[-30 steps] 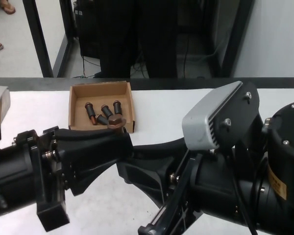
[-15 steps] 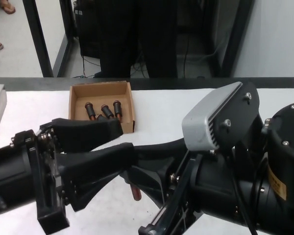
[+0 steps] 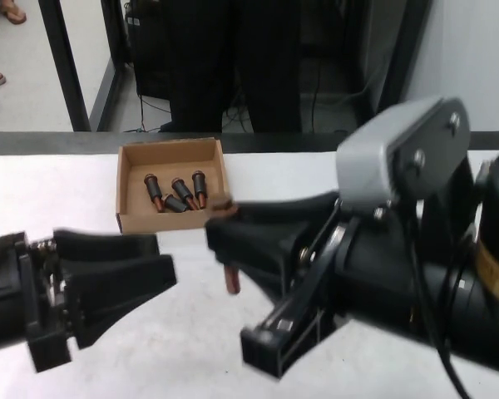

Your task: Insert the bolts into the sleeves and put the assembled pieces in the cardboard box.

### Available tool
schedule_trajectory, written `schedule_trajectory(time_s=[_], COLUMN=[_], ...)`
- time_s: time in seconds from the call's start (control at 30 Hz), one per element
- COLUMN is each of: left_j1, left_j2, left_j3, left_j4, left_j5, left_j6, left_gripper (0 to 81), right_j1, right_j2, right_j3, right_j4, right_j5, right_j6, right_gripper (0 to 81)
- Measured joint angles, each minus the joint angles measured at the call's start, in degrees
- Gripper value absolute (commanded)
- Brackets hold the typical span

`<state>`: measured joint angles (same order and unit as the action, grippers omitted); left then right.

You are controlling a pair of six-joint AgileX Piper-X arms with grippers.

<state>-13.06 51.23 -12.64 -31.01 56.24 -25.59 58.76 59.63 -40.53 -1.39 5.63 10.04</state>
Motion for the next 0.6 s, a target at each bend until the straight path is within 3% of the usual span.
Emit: schedule_trajectory(time_s=[0.1, 0.17, 0.33, 0.6], left_j1=[0.37, 0.37, 0.37, 0.37], left_j2=[-1.29, -1.99, -6.4, -18.57], left_j3=[0.0, 0.0, 0.0, 0.0], left_j4=[1.59, 2.36, 2.85, 12.91], left_j5=[2.99, 5.41, 5.06, -2.34], left_j6=[-1.25, -2.5, -3.76, -4.12], left_gripper=[7.8, 1.1, 0.8, 0.8], right_j1=[-2.84, -5.78, -9.57, -11.96], right_j2=[0.0, 1.0, 5.76, 14.07], right_j3=[-1.79, -4.24, -8.94, -15.9], right_j4=[3.48, 6.09, 9.9, 14.04], right_j5=[-1.75, -4.59, -9.76, -14.73], right_j6=[0.23, 0.31, 0.31, 0.31], right_gripper=[0.3, 0.3, 0.3, 0.3])
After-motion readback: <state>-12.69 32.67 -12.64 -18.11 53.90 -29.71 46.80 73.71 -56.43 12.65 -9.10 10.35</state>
